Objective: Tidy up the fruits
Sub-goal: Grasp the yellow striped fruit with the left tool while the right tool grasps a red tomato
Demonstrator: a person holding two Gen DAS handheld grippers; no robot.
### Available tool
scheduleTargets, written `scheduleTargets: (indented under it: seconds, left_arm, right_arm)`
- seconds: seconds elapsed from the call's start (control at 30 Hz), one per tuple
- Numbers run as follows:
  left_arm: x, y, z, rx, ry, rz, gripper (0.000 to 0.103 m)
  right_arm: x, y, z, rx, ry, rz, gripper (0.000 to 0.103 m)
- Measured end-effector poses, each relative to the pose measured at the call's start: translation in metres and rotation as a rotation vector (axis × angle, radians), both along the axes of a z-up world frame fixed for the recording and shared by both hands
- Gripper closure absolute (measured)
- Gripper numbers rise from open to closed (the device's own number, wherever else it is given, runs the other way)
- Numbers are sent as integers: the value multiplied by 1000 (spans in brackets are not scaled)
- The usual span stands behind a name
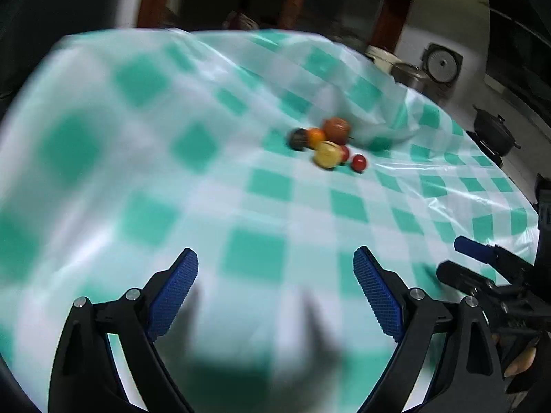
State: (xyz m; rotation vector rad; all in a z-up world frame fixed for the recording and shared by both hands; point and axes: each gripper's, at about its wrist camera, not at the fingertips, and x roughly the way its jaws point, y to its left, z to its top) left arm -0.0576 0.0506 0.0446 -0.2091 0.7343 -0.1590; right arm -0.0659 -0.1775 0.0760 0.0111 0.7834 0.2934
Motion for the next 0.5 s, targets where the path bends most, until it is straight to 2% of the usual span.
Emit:
scheduleTargets:
  seconds: [0.1,0.23,0.27,0.37,0.4,0.43,0.5]
  left_arm:
    - [47,-22,-15,-17,8,-18,14]
    - [95,-34,-28,-31,27,-28,14]
    - [106,-32,-30,-56,39,-23,14]
    - [122,-25,-32,-98,47,-3,14]
    - [129,-23,-37,-125,82,-8,14]
    - [133,-22,-41,-143,115,-15,15]
    - [135,-22,-41,-150,116,-30,14]
  right_arm:
    - [50,-27,-30,-2,25,-76,11]
    - [100,-38,-43,-17,31,-118,11]
    - [110,-38,-45,-17,35,-120,11]
    - [142,-37,-51,-25,63,-117,11]
    - [151,-37,-52,-26,68,-109,11]
    - [162,-35,-53,-32,56,-93,11]
    - [176,-29,-50,-75,34,-57,11]
